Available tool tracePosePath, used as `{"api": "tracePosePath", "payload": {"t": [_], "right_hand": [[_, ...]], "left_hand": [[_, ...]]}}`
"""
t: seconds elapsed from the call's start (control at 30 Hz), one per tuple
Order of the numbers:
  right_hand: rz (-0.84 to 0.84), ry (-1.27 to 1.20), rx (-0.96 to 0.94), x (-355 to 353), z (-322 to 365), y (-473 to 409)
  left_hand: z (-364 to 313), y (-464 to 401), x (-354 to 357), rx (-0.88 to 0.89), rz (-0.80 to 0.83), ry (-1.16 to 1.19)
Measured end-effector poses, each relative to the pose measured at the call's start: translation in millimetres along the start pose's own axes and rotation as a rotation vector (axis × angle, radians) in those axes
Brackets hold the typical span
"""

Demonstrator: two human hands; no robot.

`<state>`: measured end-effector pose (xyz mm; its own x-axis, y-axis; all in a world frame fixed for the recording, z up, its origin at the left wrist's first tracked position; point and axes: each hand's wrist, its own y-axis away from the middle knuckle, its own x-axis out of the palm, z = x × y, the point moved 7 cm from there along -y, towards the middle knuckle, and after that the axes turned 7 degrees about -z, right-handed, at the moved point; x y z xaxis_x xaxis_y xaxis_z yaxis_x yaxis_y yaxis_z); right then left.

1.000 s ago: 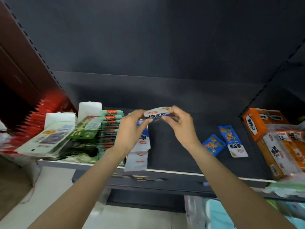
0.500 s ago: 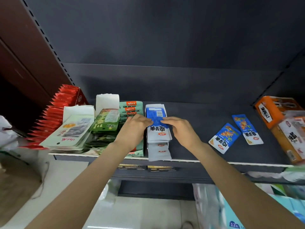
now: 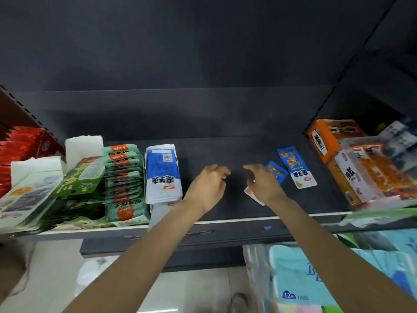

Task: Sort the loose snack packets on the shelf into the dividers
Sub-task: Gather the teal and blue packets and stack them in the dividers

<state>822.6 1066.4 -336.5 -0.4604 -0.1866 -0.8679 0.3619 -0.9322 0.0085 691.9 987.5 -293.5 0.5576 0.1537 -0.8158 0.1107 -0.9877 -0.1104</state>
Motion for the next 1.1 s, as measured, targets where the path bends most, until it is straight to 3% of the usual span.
{"api": "tracePosePath", "payload": {"t": [0.1, 0.2, 0.37, 0.5, 0.6, 0.7, 0.8, 0.9, 1.1], "right_hand": [[0.131, 0.072, 0.057, 4, -50, -2], [0.236, 0.152, 0.048, 7, -80, -6], [0.219, 0.197, 0.029, 5, -101, -18], [0.207, 0.213, 0.003, 0, -101, -22], [0.146, 0.192, 0.000, -8, -93, -24], [0.009, 0.093, -0.044, -26, -71, -24], [-0.075, 0.071, -0.146, -41, -28, -17], [-0.174, 0.001, -0.250, -48, 22, -8], [-0.231, -0.487, -0.333, -41, 122, 7]], "left_hand": [[-4, -17, 58, -0.207, 0.182, 0.113], [-2, -30, 102, -0.313, 0.279, 0.015], [-7, -45, 131, -0.447, 0.233, -0.254], [-2, -55, 137, -0.530, 0.221, -0.224], [-9, -63, 122, -0.432, 0.124, -0.054], [-27, -60, 82, -0.269, -0.075, 0.026], [-34, -45, 28, -0.168, -0.312, 0.137], [-26, -27, -24, -0.113, -0.425, 0.217], [-4, 17, -122, 0.145, -0.500, -0.020]]}}
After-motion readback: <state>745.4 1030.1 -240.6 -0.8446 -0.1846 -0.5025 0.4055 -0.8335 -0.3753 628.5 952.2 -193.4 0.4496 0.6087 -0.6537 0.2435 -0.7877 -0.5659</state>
